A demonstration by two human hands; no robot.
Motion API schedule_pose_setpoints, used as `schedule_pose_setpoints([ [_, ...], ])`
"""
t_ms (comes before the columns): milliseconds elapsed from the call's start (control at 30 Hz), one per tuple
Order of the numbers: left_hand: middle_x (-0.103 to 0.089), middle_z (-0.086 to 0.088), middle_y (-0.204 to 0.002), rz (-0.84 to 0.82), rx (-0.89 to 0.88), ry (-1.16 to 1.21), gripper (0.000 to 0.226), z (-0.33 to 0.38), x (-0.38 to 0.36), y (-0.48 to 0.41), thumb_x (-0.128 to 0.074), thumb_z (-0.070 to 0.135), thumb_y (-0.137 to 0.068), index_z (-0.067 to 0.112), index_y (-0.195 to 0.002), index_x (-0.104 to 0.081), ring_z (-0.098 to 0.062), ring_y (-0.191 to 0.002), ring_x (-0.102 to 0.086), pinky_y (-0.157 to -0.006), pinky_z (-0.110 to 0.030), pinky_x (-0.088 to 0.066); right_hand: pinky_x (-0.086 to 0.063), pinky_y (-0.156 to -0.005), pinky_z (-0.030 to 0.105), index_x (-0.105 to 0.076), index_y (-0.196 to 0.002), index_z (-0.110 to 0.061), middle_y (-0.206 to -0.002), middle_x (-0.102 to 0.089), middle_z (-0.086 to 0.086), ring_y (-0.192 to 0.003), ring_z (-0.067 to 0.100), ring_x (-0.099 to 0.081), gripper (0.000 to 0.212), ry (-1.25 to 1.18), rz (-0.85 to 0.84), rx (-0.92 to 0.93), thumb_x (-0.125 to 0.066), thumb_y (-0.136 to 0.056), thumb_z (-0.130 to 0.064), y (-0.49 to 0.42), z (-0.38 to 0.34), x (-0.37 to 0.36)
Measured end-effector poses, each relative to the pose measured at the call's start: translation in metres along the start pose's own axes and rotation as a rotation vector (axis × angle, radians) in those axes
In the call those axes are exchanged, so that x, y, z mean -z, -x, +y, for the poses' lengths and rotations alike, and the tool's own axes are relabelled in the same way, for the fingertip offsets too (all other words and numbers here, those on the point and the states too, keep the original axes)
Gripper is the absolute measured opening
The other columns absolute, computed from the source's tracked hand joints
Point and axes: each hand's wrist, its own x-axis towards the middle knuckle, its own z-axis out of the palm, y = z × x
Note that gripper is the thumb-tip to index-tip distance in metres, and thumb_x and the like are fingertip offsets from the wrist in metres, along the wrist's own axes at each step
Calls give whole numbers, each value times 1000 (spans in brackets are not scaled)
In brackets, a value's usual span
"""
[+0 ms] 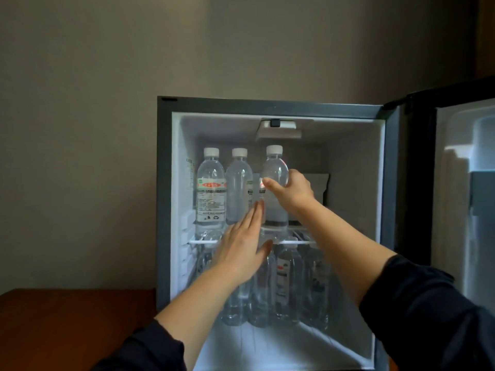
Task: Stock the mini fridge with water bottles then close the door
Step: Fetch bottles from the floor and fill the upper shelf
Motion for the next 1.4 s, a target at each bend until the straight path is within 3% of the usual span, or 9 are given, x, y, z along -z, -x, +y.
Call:
schedule_pose_setpoints([
  [200,5,9,-156,59,-108,-190,67,-23,-23,16,-31,46,-95,22,-150,-1,-5,-142,12,-118,-31,2,-46,-97,46,-46,-125,-6,-127,-57,14,-119,36,-53,60,-41,18,-27,-61,-85,-48,-7,6,-20],
  [300,-32,0,-151,93,-92,-300,63,-31,-31,25,-29,48,-90,15,-143,-34,-12,-141,-19,-112,-35,-24,-45,-98,46,-45,-128,-8,-128,-58,14,-120,35,-52,61,-52,40,-5,-59,-85,-50,-6,9,-29],
  [367,-44,-1,-145,108,-91,-347,62,-36,-35,27,-32,50,-89,14,-138,-42,-13,-137,-32,-112,-34,-23,-45,-99,47,-45,-129,-9,-128,-58,13,-121,36,-52,62,-70,58,1,-59,-86,-51,-6,10,-33],
  [433,-42,-1,-147,89,-83,-361,63,-36,-35,28,-33,52,-89,15,-140,-40,-14,-138,-35,-111,-33,-17,-45,-98,45,-45,-129,-9,-127,-59,13,-120,35,-53,61,-96,73,-1,-58,-86,-50,-7,10,-37],
  [567,-8,5,-156,77,-112,-323,68,-37,-32,29,-24,53,-92,19,-149,-12,-10,-145,-6,-114,-36,-3,-42,-95,39,-43,-130,-9,-127,-59,13,-120,34,-53,58,-127,123,8,-56,-89,-47,-2,11,-44],
  [667,-29,1,-153,38,-106,-374,67,-36,-25,33,-27,53,-91,16,-146,-24,-13,-142,-25,-112,-37,-13,-42,-93,37,-42,-130,-9,-127,-59,12,-118,32,-54,56,-168,131,17,-56,-90,-45,6,11,-46],
  [900,5,9,-159,-32,-60,-309,71,-29,-14,47,-37,38,-95,24,-149,8,-8,-146,7,-111,-29,18,-40,-80,27,-46,-126,-6,-123,-59,11,-113,28,-57,42,-117,38,-14,-57,-93,-29,41,29,-45],
  [1067,-3,8,-159,-190,22,-136,69,-16,21,56,-45,34,-94,24,-150,-5,-13,-146,-5,-118,-32,-3,-40,-97,38,-50,-127,-5,-130,-50,15,-121,31,-48,42,64,53,12,-57,-92,-26,60,25,-33],
  [1400,-53,2,-130,-354,105,-114,39,-25,107,134,-50,37,-91,26,-128,-47,-19,-118,-52,-99,-40,-43,-48,-89,35,-69,-99,-13,-109,-69,9,-106,25,-61,19,185,-302,277,-60,-87,-25,138,-26,-44],
])
